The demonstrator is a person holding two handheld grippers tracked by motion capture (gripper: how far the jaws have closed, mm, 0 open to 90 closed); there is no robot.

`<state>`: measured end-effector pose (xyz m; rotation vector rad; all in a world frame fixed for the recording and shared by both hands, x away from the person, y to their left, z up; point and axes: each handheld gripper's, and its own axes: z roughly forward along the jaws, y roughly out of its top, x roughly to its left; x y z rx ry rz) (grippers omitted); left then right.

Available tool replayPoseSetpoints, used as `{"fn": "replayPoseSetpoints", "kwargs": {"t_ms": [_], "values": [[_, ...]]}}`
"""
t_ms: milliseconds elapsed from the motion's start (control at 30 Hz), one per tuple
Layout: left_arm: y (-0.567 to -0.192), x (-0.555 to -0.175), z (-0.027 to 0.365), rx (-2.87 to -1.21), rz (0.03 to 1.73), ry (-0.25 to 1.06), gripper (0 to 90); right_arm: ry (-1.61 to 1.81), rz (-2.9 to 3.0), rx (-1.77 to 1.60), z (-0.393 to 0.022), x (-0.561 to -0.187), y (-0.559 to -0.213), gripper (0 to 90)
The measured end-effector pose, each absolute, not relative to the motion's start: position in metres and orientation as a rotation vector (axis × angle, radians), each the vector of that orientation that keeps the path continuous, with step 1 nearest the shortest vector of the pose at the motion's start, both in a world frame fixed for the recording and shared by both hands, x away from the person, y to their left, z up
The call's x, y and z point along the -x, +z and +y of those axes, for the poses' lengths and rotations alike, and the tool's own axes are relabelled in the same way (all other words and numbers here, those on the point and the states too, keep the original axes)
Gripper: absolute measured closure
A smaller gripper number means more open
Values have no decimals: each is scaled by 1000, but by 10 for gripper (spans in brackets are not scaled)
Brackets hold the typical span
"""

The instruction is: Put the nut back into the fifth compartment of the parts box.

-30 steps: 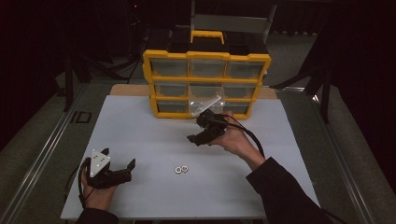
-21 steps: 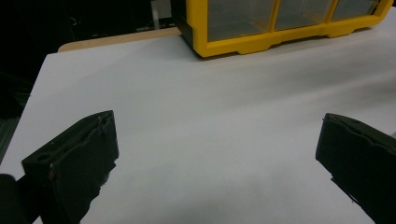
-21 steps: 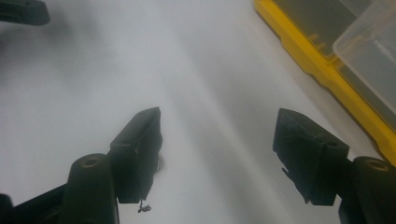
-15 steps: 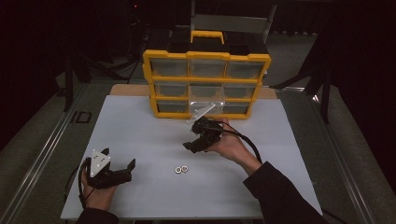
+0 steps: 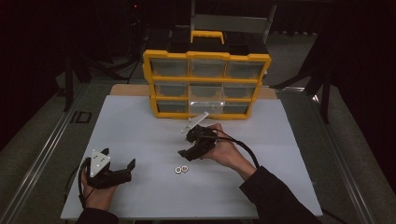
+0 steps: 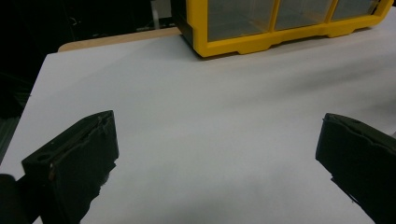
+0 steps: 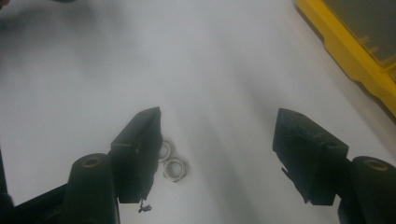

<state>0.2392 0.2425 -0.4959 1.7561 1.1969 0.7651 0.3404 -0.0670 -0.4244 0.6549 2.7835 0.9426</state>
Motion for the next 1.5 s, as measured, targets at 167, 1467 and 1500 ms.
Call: {"fn": "replayPoseSetpoints", "kwargs": {"t_ms": [167, 1467, 1500], "values": [[-496, -239, 243, -1755, 1199, 764, 0, 927, 2802, -645, -63, -338, -434, 328], [-496, -239, 243, -1754, 1199, 767, 0, 835, 2859, -629, -54, -330, -488, 428], [-496, -239, 243, -1753, 1199, 767, 0, 831, 2864, -624, -54, -330, -490, 434]]}}
